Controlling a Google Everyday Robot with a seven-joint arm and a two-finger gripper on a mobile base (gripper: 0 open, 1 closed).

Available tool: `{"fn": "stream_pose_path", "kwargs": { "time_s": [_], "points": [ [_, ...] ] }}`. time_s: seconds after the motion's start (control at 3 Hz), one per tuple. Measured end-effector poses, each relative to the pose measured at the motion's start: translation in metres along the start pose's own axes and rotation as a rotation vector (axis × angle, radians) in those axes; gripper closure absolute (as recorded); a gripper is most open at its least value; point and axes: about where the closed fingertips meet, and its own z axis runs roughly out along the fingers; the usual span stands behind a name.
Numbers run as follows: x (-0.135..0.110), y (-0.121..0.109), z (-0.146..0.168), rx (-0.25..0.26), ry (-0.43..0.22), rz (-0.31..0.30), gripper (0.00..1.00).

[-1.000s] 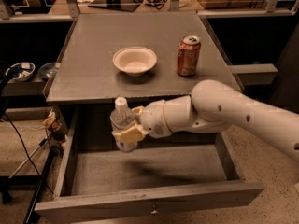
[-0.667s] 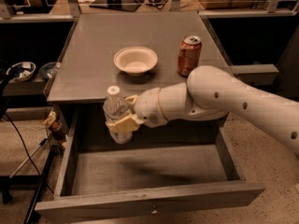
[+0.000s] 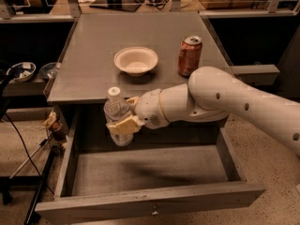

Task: Pick blue plastic bottle from top drawer and place on counter

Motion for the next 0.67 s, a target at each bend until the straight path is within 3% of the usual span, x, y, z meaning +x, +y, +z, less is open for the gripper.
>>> {"fn": "stream_pose_path", "kwargs": {
  "time_s": [0.33,0.67],
  "points": [
    [-0.0457,0.0171,-0.0119,-0.034,0.043,0.0,1.0],
    [-0.0462,0.0175,-0.0118,-0.035,0.043,0.001,1.0]
  ]
}}
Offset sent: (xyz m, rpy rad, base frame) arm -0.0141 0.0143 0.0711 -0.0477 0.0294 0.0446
